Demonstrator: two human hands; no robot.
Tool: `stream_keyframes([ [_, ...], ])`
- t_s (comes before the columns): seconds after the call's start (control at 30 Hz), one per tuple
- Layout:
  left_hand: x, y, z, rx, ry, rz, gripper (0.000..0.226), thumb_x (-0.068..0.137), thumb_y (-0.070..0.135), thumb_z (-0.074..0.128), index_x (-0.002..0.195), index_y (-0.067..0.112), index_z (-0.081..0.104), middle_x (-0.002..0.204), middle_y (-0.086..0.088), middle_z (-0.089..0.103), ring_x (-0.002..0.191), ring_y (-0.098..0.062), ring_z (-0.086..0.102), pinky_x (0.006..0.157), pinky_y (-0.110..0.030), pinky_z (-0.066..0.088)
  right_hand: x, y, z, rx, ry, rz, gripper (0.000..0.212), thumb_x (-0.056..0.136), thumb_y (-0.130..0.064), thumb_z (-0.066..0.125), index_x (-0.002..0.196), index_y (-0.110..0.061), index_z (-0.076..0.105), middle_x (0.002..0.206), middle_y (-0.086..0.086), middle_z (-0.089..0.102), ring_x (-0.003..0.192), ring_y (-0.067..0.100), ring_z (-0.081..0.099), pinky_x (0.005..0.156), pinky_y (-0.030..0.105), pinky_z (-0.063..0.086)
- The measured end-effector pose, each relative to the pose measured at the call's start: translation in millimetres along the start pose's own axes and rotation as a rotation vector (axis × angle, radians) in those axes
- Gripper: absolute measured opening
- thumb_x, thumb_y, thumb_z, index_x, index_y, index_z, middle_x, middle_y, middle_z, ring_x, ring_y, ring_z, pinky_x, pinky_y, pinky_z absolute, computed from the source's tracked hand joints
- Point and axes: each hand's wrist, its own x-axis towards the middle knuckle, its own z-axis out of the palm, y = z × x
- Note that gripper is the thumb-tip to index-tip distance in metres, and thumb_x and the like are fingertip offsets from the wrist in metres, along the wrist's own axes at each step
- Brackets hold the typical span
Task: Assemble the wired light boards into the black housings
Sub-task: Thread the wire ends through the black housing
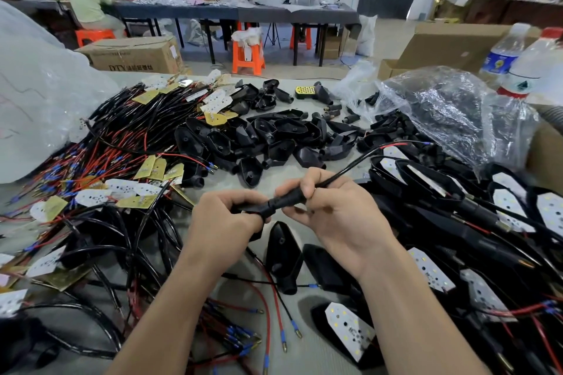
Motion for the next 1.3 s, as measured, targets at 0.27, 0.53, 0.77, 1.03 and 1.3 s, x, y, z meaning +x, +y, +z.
stream_keyframes([
  [0.27,-7,3,10,0.118,0.117,0.070,0.043,0.066,-0.002,0.069,0.068,0.040,0.077,0.050,0.003,0.063,0.041,-0.008,0.046,0.040,-0.020,0.037,1,0,2,-0.132,0.059,-0.081,0.048,0.069,0.025,0.027,0.058,-0.014,0.052,0.078,0.019,0.068,0.077,0.023,0.064,0.077,0.027,0.056],
  [0.53,-12,-1,16,0.180,0.274,0.179,0.049,0.067,0.000,0.064,0.079,0.047,0.075,0.054,0.013,0.067,0.038,-0.008,0.052,0.037,-0.017,0.036,2,3,5,-0.219,0.087,-0.109,0.044,0.069,0.022,0.033,0.058,-0.016,0.052,0.079,0.016,0.071,0.077,0.020,0.063,0.078,0.029,0.050],
  [0.77,-6,2,9,0.005,0.157,-0.046,0.037,0.042,0.011,0.058,0.066,0.029,0.079,0.060,-0.004,0.072,0.057,-0.025,0.068,0.054,-0.037,0.057,2,3,2,-0.271,0.003,-0.138,0.028,0.052,0.008,0.037,0.058,-0.014,0.052,0.080,0.018,0.071,0.082,0.023,0.066,0.083,0.031,0.054],
  [1.03,-5,4,6,-0.166,-0.108,-0.148,0.035,0.039,0.003,0.052,0.065,0.001,0.076,0.066,-0.020,0.071,0.053,-0.018,0.063,0.049,-0.022,0.048,1,-1,-3,-0.370,-0.052,-0.126,0.029,0.052,0.006,0.038,0.055,-0.018,0.054,0.079,0.016,0.071,0.087,0.025,0.065,0.092,0.040,0.048],
  [1.3,-5,-2,15,-0.148,0.034,-0.087,0.037,0.046,0.007,0.056,0.072,0.020,0.080,0.072,-0.015,0.076,0.066,-0.026,0.070,0.060,-0.033,0.053,2,7,4,-0.289,-0.030,-0.128,0.042,0.067,0.025,0.033,0.058,-0.011,0.053,0.098,0.022,0.076,0.100,0.025,0.073,0.092,0.031,0.056],
])
